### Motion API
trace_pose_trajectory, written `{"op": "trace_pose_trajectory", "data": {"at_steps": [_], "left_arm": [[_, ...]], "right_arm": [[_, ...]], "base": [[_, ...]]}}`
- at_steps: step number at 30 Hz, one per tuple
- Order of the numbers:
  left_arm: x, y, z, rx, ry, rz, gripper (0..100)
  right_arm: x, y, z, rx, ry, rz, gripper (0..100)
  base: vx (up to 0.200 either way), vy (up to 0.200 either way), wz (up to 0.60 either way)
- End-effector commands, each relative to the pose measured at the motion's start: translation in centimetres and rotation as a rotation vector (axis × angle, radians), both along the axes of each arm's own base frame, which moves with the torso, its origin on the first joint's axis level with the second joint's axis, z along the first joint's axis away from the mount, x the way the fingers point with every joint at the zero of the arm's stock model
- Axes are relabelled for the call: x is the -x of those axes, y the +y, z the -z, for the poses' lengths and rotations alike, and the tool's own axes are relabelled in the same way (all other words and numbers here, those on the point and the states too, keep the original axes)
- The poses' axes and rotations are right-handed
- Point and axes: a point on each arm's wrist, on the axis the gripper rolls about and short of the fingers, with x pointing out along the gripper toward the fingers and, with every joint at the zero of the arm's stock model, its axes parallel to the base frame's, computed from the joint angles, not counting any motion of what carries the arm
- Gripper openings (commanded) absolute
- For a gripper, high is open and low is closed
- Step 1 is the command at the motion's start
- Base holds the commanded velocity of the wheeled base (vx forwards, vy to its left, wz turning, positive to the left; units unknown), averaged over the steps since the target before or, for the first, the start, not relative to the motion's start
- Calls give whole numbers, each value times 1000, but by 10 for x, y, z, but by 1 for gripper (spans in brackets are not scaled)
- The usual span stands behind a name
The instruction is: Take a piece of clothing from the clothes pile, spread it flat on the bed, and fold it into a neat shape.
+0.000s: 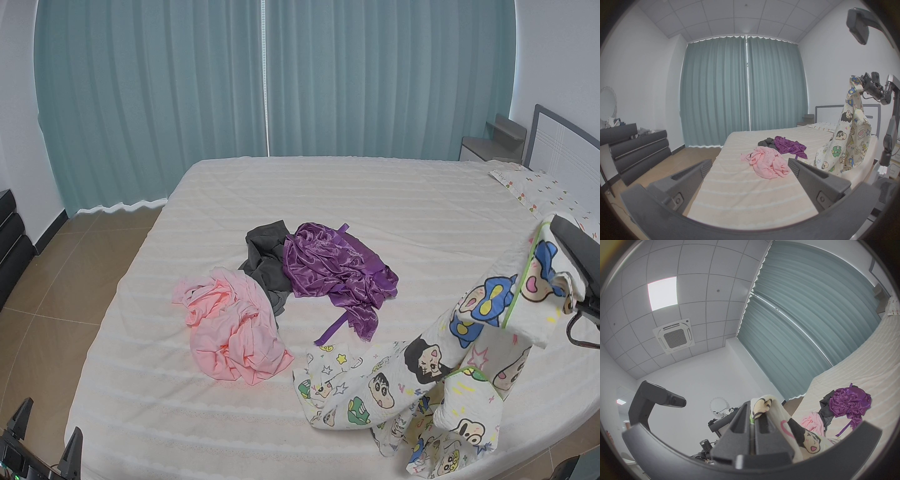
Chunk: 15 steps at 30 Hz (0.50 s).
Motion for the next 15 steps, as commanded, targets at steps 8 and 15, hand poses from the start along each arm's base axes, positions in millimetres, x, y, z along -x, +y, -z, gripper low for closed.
{"op": "trace_pose_trajectory", "data": {"at_steps": [8, 15], "left_arm": [[-52, -15, -111, -55, 71, 671, 100], [-109, -47, -92, -39, 377, 970, 100]], "right_arm": [[-14, 15, -37, 21, -16, -40, 0], [-39, 34, -46, 29, -2, -31, 0]], "base": [[0, 0, 0], [0, 0, 0]]}}
